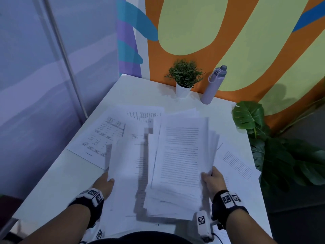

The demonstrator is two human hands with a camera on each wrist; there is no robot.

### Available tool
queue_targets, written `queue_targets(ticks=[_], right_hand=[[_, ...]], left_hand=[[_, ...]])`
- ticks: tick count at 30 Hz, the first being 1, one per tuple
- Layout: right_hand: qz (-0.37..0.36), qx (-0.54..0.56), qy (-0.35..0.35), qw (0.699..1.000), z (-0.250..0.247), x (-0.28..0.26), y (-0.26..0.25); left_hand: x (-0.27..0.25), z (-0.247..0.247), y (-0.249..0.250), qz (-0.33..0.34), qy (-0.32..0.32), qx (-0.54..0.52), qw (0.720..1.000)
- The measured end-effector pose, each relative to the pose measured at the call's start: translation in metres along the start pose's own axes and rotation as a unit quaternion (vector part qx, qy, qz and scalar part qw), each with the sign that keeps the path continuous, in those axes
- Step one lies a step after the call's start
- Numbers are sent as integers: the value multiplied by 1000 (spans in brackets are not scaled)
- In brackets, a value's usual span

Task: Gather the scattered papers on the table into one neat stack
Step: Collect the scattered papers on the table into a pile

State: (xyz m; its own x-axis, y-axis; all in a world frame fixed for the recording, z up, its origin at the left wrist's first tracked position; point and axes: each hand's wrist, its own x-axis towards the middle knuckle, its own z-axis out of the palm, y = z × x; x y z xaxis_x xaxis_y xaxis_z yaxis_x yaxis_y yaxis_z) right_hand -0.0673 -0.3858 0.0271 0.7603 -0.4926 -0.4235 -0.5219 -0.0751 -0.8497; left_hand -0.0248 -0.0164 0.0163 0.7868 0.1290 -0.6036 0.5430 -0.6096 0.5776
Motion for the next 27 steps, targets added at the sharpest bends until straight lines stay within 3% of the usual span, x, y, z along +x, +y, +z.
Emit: queue_targets(ticks=[6,8,10,15,19,24,27], right_hand=[[-27,-135,-86,987,57,-26,8],[-24,-143,-122,982,67,-30,9],[-11,-118,-153,981,73,-38,3],[14,-54,-220,974,79,-44,-6],[-19,-41,-275,960,84,-43,-17],[-49,48,-259,963,86,-38,-57],[-69,158,-222,960,79,-39,-85]], left_hand=[[-14,16,9,13,-20,-110,994],[-18,15,7,57,-18,-86,995],[-23,14,6,120,8,-54,991],[-49,-6,28,151,76,-46,985],[-77,-38,50,228,89,-75,967],[-97,-62,80,297,52,-134,944],[-100,-66,95,311,40,-153,937]])
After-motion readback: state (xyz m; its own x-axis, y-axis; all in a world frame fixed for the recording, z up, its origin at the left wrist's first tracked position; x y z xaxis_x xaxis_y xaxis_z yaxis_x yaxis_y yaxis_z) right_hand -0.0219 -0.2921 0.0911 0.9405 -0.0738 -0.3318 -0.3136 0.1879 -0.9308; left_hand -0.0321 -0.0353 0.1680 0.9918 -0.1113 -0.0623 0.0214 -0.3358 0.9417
